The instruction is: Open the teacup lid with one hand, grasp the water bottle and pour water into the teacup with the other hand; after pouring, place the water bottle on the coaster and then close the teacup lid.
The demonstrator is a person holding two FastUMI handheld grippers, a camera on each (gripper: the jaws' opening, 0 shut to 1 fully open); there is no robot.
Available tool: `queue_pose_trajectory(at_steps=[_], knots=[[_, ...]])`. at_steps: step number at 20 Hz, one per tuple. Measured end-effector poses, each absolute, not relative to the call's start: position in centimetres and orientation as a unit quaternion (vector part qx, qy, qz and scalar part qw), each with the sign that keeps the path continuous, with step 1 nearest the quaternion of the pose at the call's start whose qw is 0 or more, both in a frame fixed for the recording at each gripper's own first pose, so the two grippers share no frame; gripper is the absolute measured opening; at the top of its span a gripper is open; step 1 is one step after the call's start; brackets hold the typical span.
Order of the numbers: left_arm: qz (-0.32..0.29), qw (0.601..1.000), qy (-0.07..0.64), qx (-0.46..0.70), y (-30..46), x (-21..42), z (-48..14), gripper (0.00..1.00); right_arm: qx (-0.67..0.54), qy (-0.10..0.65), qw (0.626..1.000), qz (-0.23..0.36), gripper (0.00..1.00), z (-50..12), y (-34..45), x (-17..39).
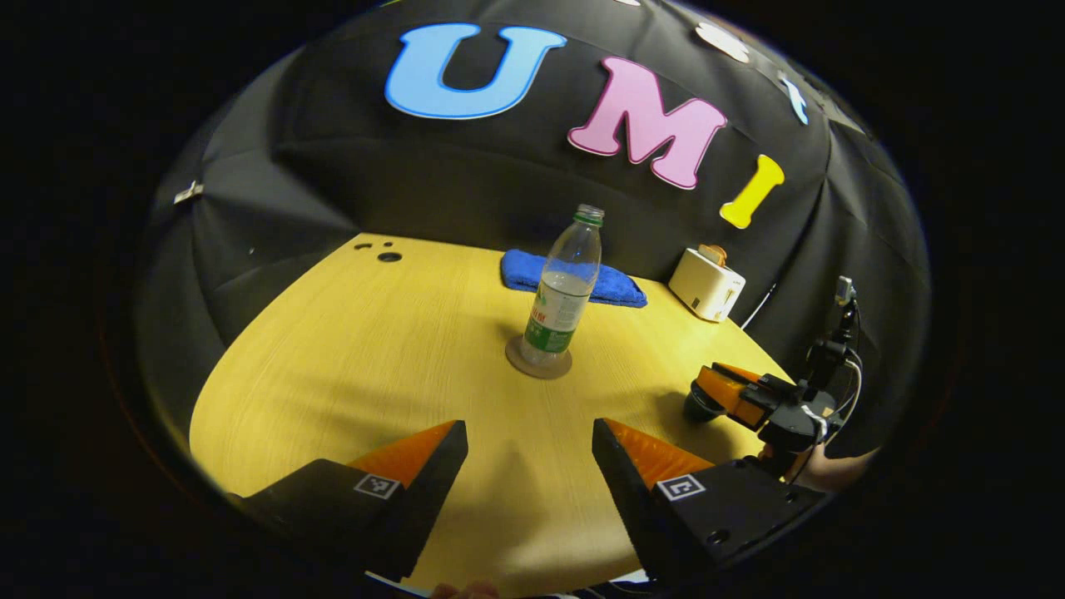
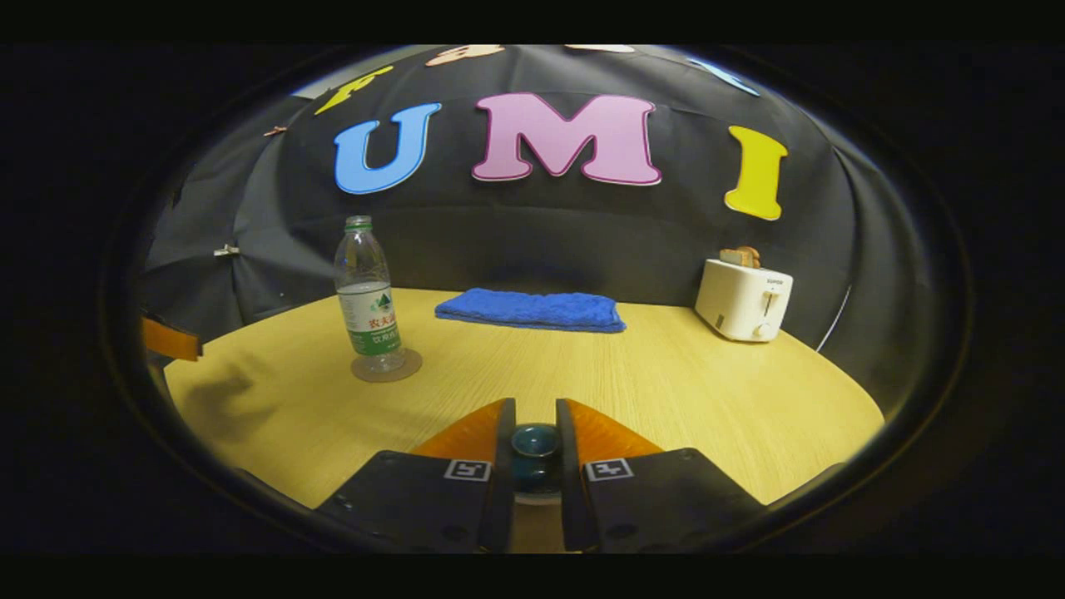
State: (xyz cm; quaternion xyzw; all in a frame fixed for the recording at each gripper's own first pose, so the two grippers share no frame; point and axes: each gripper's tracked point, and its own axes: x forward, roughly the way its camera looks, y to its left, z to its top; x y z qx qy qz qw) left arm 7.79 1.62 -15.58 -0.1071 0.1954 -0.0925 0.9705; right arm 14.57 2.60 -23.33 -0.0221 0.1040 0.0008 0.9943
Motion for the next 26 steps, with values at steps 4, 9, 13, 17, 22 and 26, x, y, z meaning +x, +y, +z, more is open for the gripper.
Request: queue_pose_trajectory(at_steps=[4, 9, 13, 17, 22, 26], knots=[[-0.089, 0.963, 0.208, -0.146, 0.8, 7.0, -16.2, 0.96, -0.027, 0.104, 0.994, -0.001, 0.29, -23.4, 2.3, 14.5], [-0.094, 0.963, 0.187, -0.172, -0.4, 8.3, -14.8, 0.96, -0.040, 0.106, 0.993, 0.004, 0.28, -23.8, 2.6, 14.0], [-0.090, 0.967, 0.175, -0.159, -0.4, 8.5, -14.0, 0.96, -0.039, 0.104, 0.994, 0.004, 0.25, -23.8, 2.7, 13.9], [-0.077, 0.972, 0.164, -0.151, -0.2, 8.6, -12.6, 0.96, -0.018, 0.110, 0.994, 0.006, 0.56, -23.5, 2.5, 13.7], [-0.041, 0.991, 0.097, -0.084, -0.1, 9.5, -6.4, 0.96, -0.026, 0.080, 0.996, -0.001, 0.98, -17.0, 1.0, 11.9], [-0.023, 0.996, 0.053, -0.061, -1.6, 9.6, -0.1, 0.96, -0.009, 0.060, 0.998, -0.012, 0.96, -10.3, -0.8, 9.4]])
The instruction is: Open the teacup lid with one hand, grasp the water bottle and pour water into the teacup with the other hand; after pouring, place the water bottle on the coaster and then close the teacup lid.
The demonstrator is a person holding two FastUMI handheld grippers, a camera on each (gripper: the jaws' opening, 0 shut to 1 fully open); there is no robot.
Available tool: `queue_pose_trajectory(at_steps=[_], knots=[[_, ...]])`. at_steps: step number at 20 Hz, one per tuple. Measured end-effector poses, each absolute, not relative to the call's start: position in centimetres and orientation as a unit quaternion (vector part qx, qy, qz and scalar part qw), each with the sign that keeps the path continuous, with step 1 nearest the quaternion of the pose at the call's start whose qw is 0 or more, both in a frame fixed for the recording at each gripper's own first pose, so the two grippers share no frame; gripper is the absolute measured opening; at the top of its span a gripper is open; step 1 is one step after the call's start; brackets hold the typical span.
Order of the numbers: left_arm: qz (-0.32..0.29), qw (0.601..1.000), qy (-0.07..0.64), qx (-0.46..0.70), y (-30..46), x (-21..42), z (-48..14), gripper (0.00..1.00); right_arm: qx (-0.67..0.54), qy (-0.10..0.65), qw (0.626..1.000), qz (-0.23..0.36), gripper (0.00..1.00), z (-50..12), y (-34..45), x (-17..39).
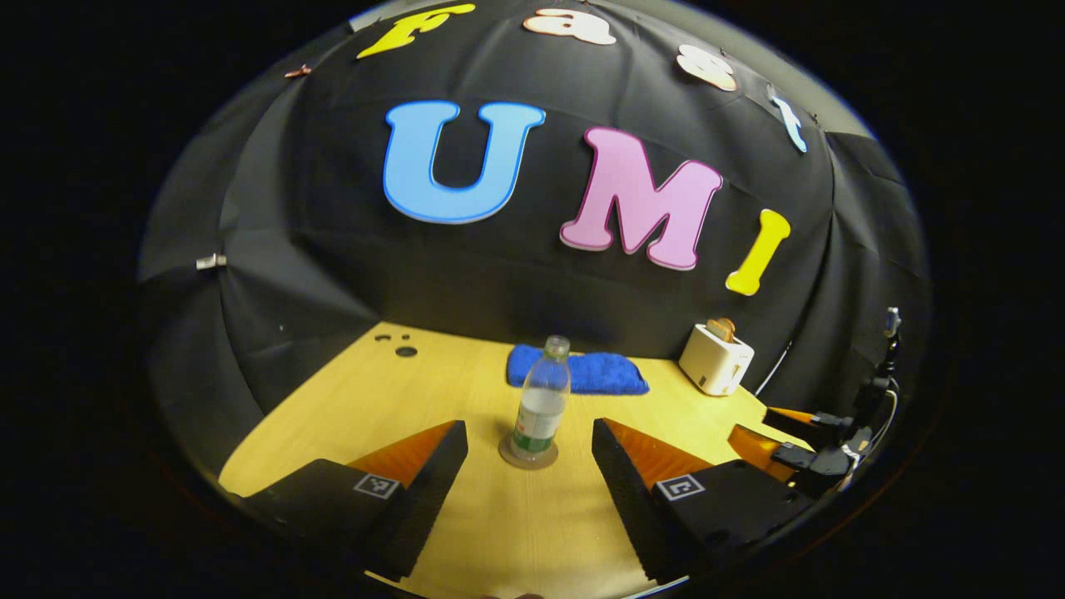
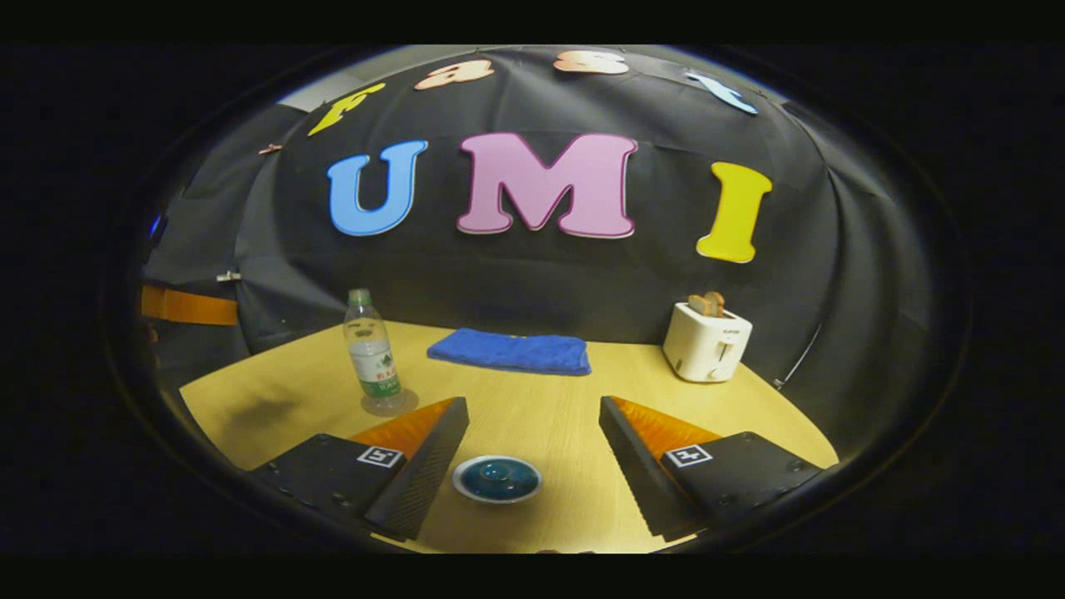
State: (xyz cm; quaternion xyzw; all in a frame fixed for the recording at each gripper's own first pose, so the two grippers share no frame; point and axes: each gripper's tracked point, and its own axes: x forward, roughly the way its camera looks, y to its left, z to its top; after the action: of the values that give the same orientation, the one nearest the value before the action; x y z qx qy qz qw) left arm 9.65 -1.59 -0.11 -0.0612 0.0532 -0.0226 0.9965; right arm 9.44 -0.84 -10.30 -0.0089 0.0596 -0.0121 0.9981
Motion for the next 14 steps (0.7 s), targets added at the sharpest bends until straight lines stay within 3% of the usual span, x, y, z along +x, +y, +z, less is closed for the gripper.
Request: queue_pose_trajectory(at_steps=[7, 11, 14], knots=[[0.052, 0.999, 0.008, -0.011, -2.8, 5.9, 7.8, 0.96, -0.029, -0.025, 0.999, -0.024, 0.98, 2.4, -4.6, 5.1], [0.101, 0.995, -0.001, 0.005, -4.9, 2.7, 8.1, 0.95, -0.017, 0.009, 1.000, -0.011, 0.98, 1.5, -5.1, 2.4], [0.100, 0.995, 0.017, -0.007, -7.5, 1.1, 6.3, 0.96, -0.016, 0.044, 0.999, -0.002, 0.98, -0.7, -4.7, 0.6]])
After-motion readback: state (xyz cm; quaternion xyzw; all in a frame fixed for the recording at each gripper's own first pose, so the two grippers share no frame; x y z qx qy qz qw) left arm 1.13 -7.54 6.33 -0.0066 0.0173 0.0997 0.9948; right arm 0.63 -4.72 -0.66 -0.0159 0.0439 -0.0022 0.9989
